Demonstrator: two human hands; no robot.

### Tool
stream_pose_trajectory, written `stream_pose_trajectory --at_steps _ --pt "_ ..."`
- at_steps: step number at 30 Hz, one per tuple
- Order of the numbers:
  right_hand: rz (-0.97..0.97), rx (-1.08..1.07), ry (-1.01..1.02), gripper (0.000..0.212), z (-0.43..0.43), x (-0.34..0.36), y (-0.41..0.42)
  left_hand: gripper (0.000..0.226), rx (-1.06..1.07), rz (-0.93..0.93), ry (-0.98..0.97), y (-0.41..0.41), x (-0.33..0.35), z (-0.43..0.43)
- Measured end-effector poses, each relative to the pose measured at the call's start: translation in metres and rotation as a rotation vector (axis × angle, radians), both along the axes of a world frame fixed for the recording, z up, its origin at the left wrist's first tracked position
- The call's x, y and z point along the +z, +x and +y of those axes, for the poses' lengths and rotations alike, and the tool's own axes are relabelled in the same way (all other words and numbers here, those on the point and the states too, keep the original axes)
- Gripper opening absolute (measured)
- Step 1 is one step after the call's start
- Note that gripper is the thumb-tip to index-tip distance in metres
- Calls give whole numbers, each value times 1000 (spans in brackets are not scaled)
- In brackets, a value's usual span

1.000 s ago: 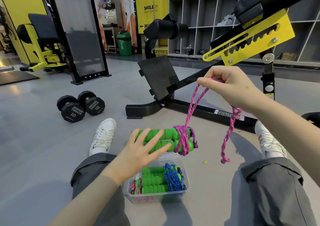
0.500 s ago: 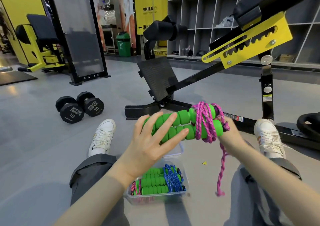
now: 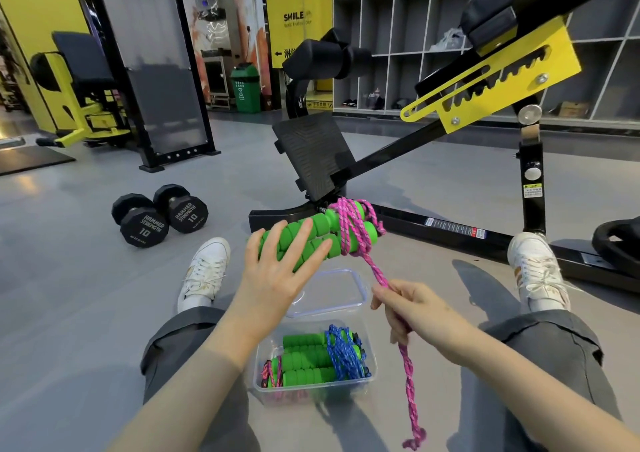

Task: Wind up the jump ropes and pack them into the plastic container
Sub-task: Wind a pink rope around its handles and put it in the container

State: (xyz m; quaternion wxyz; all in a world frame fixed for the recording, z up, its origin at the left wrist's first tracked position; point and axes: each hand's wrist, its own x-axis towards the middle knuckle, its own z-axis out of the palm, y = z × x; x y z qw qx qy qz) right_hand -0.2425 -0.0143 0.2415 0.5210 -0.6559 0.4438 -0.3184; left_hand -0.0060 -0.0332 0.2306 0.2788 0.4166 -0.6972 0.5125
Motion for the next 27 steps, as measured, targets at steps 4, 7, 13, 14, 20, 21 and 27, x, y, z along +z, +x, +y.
stream_pose_trajectory --at_steps 4,7,13,14,20,21,27 --pt "5 59 45 19 12 5 -2 53 36 -53 32 8 -3 -5" --pt "-10 105 88 16 19 8 -1 53 72 -27 59 11 -8 -8" --pt "120 133 200 26 23 29 -2 55 121 -13 108 21 -20 -12" --pt "177 133 164 22 23 33 -3 55 127 -5 115 21 -21 -12" --pt "497 82 -103 24 27 47 -7 59 160 42 123 21 -26 -11" --pt "491 89 -105 27 29 49 -6 61 172 55 134 21 -26 -11" --pt "680 178 -350 27 48 56 6 70 249 202 201 23 -28 -12"
